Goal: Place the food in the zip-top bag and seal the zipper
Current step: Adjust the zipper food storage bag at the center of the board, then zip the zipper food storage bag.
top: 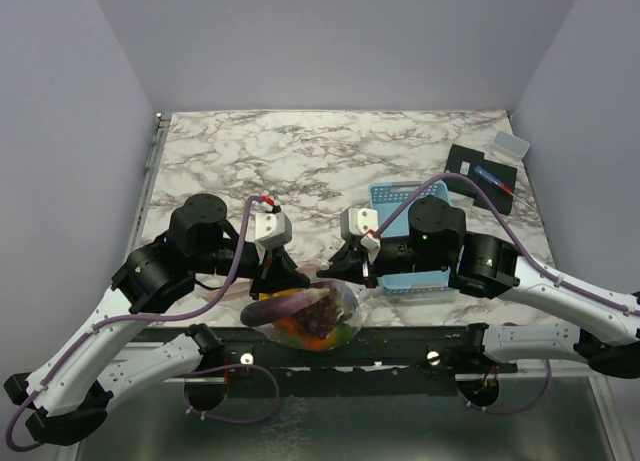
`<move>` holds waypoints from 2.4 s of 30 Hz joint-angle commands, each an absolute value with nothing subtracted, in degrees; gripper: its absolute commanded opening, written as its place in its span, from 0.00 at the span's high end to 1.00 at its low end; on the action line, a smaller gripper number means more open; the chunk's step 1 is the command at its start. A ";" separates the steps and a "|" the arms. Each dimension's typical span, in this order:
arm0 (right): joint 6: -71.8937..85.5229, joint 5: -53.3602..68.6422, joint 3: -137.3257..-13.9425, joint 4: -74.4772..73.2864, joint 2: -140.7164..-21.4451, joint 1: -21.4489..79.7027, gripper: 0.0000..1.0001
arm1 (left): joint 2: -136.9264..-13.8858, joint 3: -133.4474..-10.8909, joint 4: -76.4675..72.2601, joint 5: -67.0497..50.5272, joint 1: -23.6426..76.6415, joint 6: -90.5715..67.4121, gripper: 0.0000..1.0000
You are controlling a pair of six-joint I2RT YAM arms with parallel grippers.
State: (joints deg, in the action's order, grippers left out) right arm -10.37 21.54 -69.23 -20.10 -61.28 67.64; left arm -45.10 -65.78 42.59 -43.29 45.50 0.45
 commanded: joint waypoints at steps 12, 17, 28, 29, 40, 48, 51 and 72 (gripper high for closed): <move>-10.28 24.29 -71.49 -22.34 -62.08 67.70 0.99 | -44.71 -66.94 37.15 -42.75 45.66 0.74 0.49; -10.39 24.48 -71.81 -24.40 -62.73 67.68 0.99 | -45.49 -67.32 34.88 -42.76 45.70 0.19 0.31; -10.20 22.02 -72.07 -25.66 -63.98 67.68 1.00 | -47.83 -66.53 30.73 -43.81 45.57 -3.68 0.35; -10.20 21.72 -72.00 -25.66 -63.98 67.68 1.00 | -47.96 -66.53 30.68 -43.97 45.63 -3.79 0.36; -10.22 20.36 -71.28 -25.30 -63.81 67.68 0.99 | -47.89 -65.87 30.03 -45.35 45.67 -4.24 0.49; -10.02 19.76 -70.98 -24.88 -63.81 67.68 0.99 | -48.24 -64.91 29.20 -47.41 45.63 -4.45 0.53; -9.96 19.66 -71.09 -24.87 -63.87 67.68 0.99 | -48.25 -64.54 29.09 -47.73 45.69 -4.48 0.54; -9.83 19.63 -70.59 -24.54 -64.16 67.68 0.99 | -48.25 -64.51 28.66 -47.88 45.69 -4.52 0.78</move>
State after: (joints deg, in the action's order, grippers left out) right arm -10.33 20.58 -70.11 -26.09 -63.86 67.59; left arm -48.38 -64.25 29.67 -46.06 45.50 -4.36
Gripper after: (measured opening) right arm 0.011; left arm 0.269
